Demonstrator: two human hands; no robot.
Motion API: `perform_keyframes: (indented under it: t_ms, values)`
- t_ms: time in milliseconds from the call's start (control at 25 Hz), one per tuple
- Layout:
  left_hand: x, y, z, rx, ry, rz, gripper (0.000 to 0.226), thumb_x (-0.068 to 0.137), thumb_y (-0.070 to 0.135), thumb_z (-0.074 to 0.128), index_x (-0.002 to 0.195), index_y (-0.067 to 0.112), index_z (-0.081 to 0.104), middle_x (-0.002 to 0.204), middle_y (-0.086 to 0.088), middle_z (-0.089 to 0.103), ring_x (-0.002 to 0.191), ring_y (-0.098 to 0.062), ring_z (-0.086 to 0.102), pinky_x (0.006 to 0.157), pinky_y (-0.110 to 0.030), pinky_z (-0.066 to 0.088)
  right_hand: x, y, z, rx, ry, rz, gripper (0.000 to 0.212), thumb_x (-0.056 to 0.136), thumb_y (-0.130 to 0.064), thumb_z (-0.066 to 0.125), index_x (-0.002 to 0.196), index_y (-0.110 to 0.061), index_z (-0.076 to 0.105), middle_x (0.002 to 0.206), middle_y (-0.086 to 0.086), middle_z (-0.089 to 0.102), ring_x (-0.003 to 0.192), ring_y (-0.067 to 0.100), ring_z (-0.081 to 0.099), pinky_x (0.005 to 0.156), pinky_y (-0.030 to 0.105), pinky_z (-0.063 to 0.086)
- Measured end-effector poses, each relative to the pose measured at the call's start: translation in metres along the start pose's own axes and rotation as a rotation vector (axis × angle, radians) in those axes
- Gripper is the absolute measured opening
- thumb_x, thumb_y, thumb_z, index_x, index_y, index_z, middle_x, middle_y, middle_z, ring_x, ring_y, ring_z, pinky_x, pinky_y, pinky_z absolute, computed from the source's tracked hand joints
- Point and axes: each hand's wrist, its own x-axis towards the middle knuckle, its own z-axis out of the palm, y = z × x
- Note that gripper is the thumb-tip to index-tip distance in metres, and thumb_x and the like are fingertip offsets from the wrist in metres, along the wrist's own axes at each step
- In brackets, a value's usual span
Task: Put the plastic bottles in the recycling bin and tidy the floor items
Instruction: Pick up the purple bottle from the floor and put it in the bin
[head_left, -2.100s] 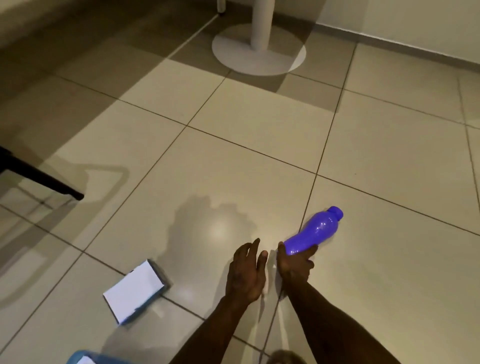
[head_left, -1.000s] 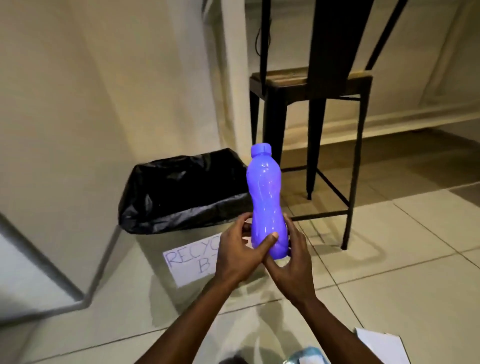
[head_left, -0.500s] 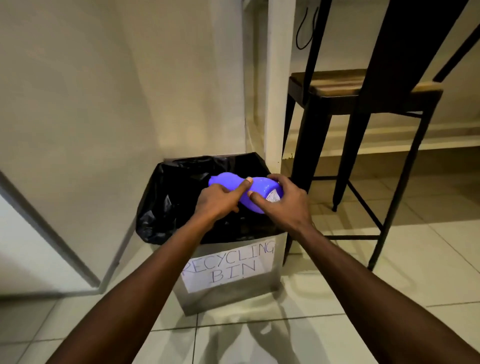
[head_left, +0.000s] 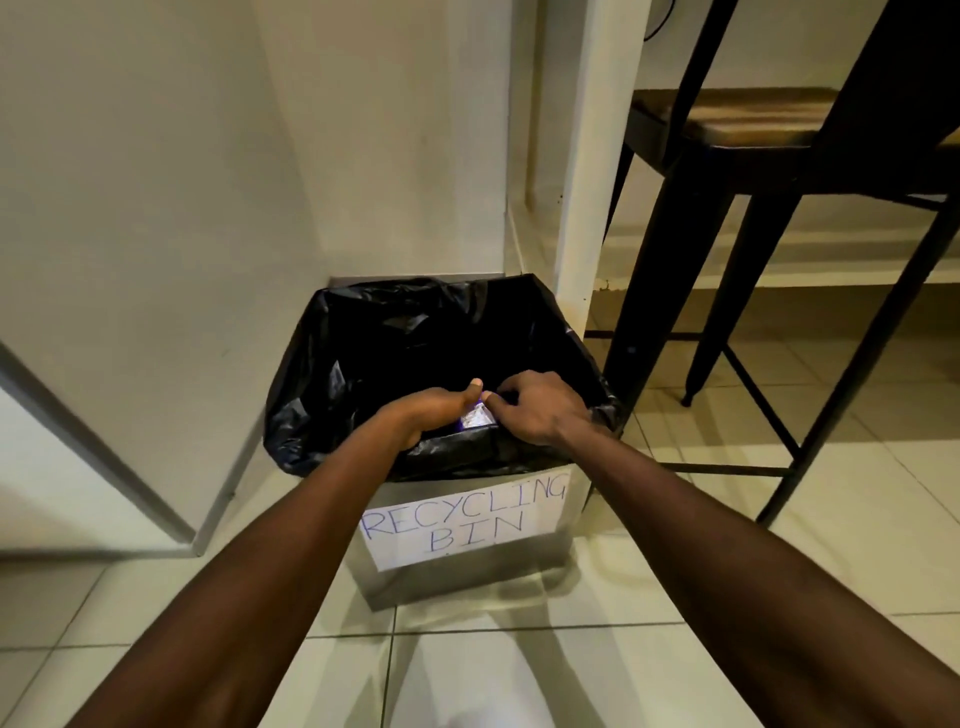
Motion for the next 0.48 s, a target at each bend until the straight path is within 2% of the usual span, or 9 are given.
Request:
perform_keyframes:
  t_ms: [80, 120, 200, 240, 280, 360, 440, 480]
  values:
    - [0.000, -0.005, 0.003, 0.120, -0.002, 0.028, 0.068, 0.097, 0.064, 0.036, 0.143, 0.017, 0.052, 0.152, -0.011, 0.046, 0.139, -0.028, 0.042, 0.103, -0.033, 0.034, -0.005, 0.002, 0.003, -0.095, -0.011, -0.023, 0.044, 0.101, -0.056, 0.048, 0.123, -0.026, 0.072, 0.105, 0.003, 0.075, 0.093, 0.022, 0.068, 0.079, 0.038, 0.057]
    - [-0.002, -0.005, 0.004, 0.216, 0.052, 0.053, 0.069, 0.096, 0.067, 0.034, 0.141, 0.019, 0.055, 0.148, -0.011, 0.051, 0.135, -0.029, 0.047, 0.103, -0.036, 0.038, -0.008, 0.002, 0.003, -0.131, -0.009, -0.037, 0.047, 0.102, -0.059, 0.042, 0.116, -0.027, 0.073, 0.098, 0.003, 0.075, 0.089, 0.022, 0.067, 0.075, 0.036, 0.054]
    - [-0.010, -0.007, 0.008, 0.428, 0.275, 0.154, 0.067, 0.094, 0.070, 0.033, 0.132, 0.024, 0.061, 0.133, -0.010, 0.064, 0.121, -0.030, 0.059, 0.092, -0.038, 0.048, -0.018, 0.004, 0.003, -0.184, 0.029, -0.081, 0.057, 0.102, -0.063, 0.030, 0.101, -0.026, 0.073, 0.085, 0.002, 0.072, 0.083, 0.024, 0.067, 0.072, 0.035, 0.048]
    - [-0.016, -0.010, 0.011, 0.504, 0.398, 0.237, 0.063, 0.093, 0.069, 0.032, 0.127, 0.025, 0.062, 0.124, -0.009, 0.068, 0.113, -0.030, 0.063, 0.087, -0.038, 0.052, -0.024, 0.005, 0.004, -0.214, 0.056, -0.121, 0.059, 0.103, -0.063, 0.026, 0.100, -0.026, 0.072, 0.085, 0.002, 0.072, 0.086, 0.025, 0.067, 0.076, 0.037, 0.047]
    - [-0.023, -0.012, 0.016, 0.571, 0.498, 0.323, 0.060, 0.094, 0.067, 0.031, 0.124, 0.026, 0.061, 0.118, -0.007, 0.070, 0.107, -0.029, 0.065, 0.083, -0.039, 0.053, -0.031, 0.008, 0.006, -0.247, 0.079, -0.169, 0.057, 0.103, -0.061, 0.024, 0.107, -0.027, 0.070, 0.092, 0.002, 0.074, 0.094, 0.025, 0.068, 0.085, 0.040, 0.048]
    - [-0.038, -0.014, 0.026, 0.686, 0.595, 0.426, 0.056, 0.095, 0.064, 0.028, 0.122, 0.026, 0.060, 0.115, -0.005, 0.070, 0.104, -0.028, 0.066, 0.084, -0.042, 0.054, -0.044, 0.016, 0.009, -0.316, 0.093, -0.248, 0.056, 0.104, -0.058, 0.024, 0.134, -0.028, 0.060, 0.122, 0.005, 0.071, 0.119, 0.026, 0.061, 0.107, 0.046, 0.041]
    - [-0.051, -0.011, 0.035, 0.754, 0.614, 0.449, 0.057, 0.096, 0.062, 0.028, 0.124, 0.024, 0.059, 0.118, -0.004, 0.069, 0.109, -0.027, 0.063, 0.088, -0.045, 0.052, -0.059, 0.023, 0.009, -0.330, 0.093, -0.253, 0.062, 0.104, -0.058, 0.026, 0.155, -0.026, 0.041, 0.151, 0.010, 0.053, 0.143, 0.030, 0.043, 0.122, 0.048, 0.026]
    - [-0.058, -0.009, 0.039, 0.772, 0.615, 0.456, 0.057, 0.096, 0.062, 0.028, 0.126, 0.023, 0.058, 0.121, -0.004, 0.068, 0.112, -0.027, 0.062, 0.090, -0.045, 0.051, -0.068, 0.025, 0.007, -0.316, 0.104, -0.243, 0.065, 0.104, -0.059, 0.028, 0.158, -0.025, 0.035, 0.158, 0.012, 0.044, 0.148, 0.032, 0.035, 0.125, 0.049, 0.021]
